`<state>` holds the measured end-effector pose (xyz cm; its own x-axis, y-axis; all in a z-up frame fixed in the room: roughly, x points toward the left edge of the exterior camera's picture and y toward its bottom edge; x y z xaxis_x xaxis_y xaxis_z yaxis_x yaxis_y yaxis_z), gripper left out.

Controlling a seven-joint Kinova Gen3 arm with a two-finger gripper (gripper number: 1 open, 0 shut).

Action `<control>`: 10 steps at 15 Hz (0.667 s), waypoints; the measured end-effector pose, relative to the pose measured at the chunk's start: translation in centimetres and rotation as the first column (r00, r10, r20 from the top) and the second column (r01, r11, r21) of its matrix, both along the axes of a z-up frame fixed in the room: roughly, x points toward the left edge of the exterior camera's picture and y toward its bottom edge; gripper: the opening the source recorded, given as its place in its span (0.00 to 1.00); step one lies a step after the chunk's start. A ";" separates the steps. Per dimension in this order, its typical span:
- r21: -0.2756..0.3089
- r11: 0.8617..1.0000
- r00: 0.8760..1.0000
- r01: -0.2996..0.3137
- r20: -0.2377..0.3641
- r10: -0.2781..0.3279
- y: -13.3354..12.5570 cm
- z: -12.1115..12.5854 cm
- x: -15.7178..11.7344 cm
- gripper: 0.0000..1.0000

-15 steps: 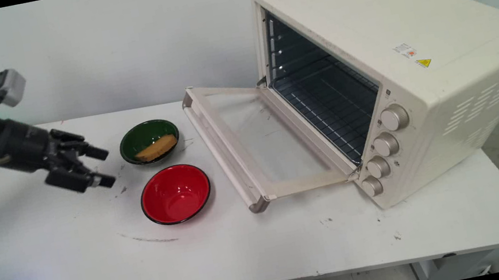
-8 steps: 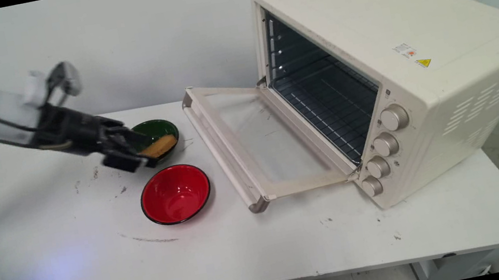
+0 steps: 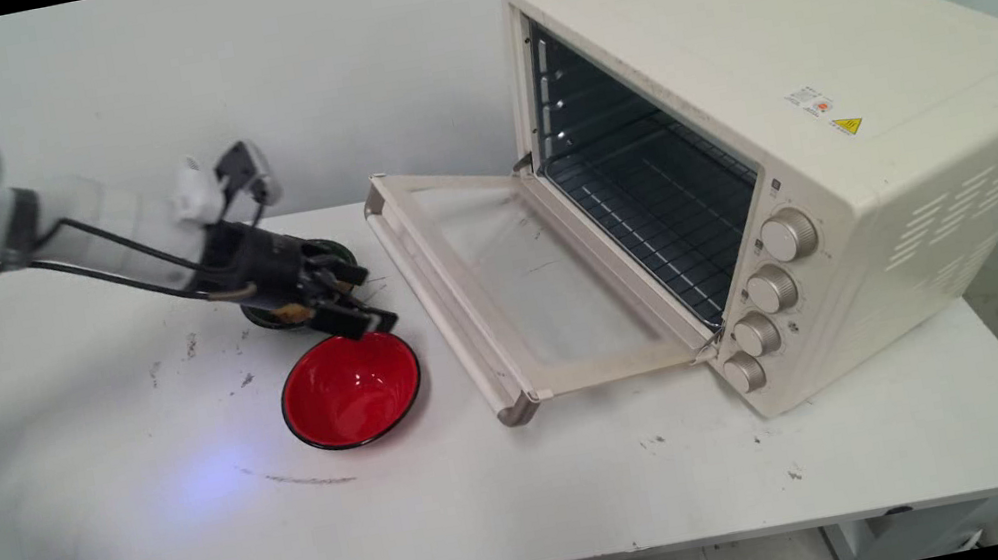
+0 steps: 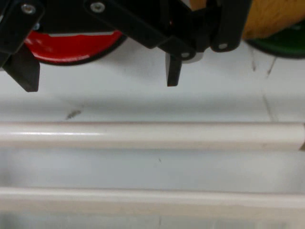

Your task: Close the oven

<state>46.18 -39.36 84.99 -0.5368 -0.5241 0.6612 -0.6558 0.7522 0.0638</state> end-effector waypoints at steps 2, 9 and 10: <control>-0.001 1.000 1.000 0.006 0.002 -0.006 -0.8 -1.1 -0.9 1.00; -0.018 1.000 1.000 0.021 0.000 -0.021 -2.3 -3.2 -2.7 0.00; -0.026 0.999 1.000 0.018 -0.007 -0.018 -2.5 -3.2 -2.9 0.00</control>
